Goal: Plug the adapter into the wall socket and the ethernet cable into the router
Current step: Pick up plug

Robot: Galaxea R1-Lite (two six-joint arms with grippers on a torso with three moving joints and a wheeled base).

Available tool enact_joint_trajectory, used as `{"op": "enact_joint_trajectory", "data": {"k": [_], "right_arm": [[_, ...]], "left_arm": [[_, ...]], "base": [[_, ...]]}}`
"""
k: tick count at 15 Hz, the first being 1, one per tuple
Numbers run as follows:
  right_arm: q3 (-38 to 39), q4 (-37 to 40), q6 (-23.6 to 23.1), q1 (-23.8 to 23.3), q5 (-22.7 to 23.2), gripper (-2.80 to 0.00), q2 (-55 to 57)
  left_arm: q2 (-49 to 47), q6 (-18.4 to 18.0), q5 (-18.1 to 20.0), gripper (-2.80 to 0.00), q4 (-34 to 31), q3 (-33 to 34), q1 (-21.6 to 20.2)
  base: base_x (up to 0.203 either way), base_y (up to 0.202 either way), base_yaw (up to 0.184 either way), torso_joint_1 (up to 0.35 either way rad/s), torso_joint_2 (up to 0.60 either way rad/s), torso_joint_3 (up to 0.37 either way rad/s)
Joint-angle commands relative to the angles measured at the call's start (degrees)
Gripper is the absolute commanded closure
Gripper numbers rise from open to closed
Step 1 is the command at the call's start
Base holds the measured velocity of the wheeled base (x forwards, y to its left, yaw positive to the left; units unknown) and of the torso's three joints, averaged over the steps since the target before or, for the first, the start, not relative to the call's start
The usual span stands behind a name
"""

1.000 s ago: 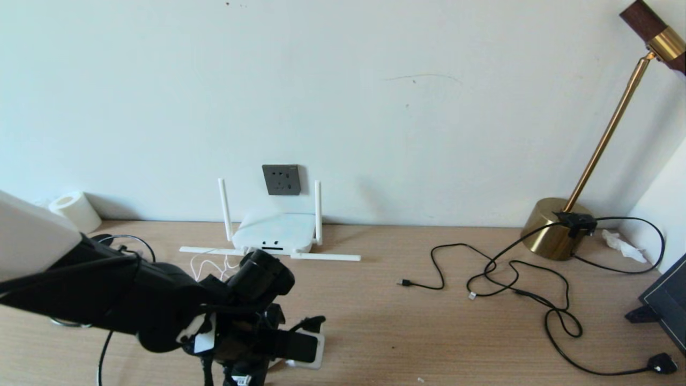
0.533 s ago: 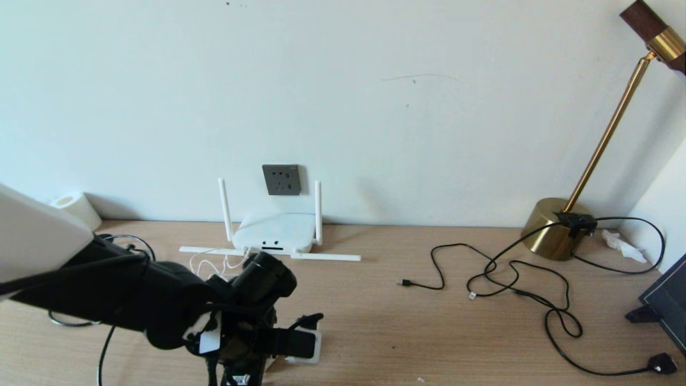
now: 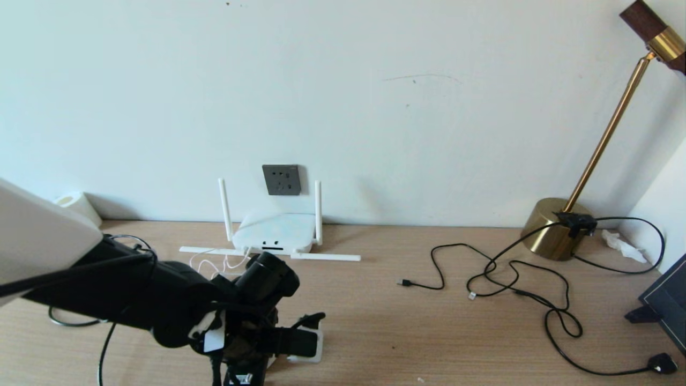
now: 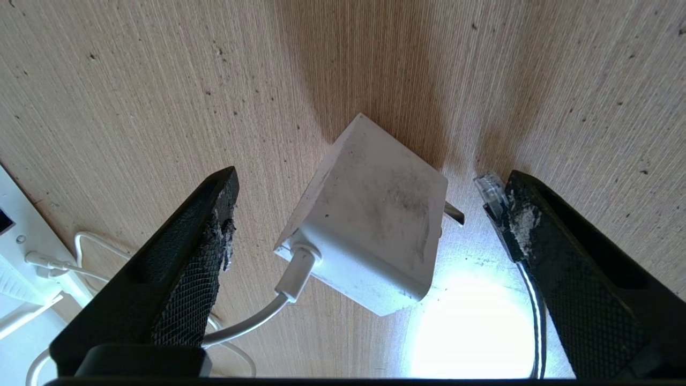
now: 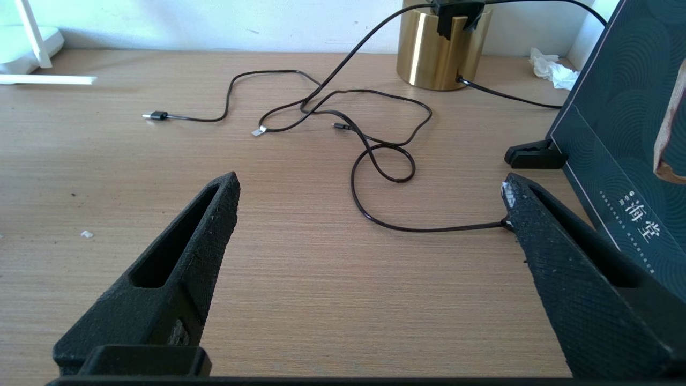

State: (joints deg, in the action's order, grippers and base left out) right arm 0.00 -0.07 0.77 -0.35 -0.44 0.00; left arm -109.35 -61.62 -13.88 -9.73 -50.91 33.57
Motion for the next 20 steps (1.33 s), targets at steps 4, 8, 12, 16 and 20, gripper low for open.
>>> {"op": "enact_joint_trajectory", "data": {"k": [4,8,12,16,20], "right_arm": [[0.0,-0.01,0.02,0.0,0.0,-2.8,0.09],[0.0,-0.01,0.02,0.0,0.0,-2.8,0.0],[0.0,0.05,0.02,0.0,0.02,-2.8,0.01],[0.0,0.0,0.02,0.0,0.0,-2.8,0.06],[0.0,0.0,0.02,0.0,0.06,-2.8,0.0]], "left_arm": [[-0.69,-0.25,0.09,-2.8,0.24,-0.32,0.27],[-0.87,-0.25,0.35,-2.8,-0.12,-0.42,0.27],[-0.6,-0.25,0.26,0.0,-0.39,-0.42,0.35],[0.33,-0.3,0.26,0.0,-1.79,0.02,0.35],[2.2,-0.48,0.32,0.0,-1.7,-0.05,0.7]], "base": [[0.0,0.0,0.0,0.0,0.0,0.0],[0.0,0.0,0.0,0.0,0.0,0.0],[0.0,0.0,0.0,0.0,0.0,0.0],[0.0,0.0,0.0,0.0,0.0,0.0],[0.0,0.0,0.0,0.0,0.0,0.0]]}}
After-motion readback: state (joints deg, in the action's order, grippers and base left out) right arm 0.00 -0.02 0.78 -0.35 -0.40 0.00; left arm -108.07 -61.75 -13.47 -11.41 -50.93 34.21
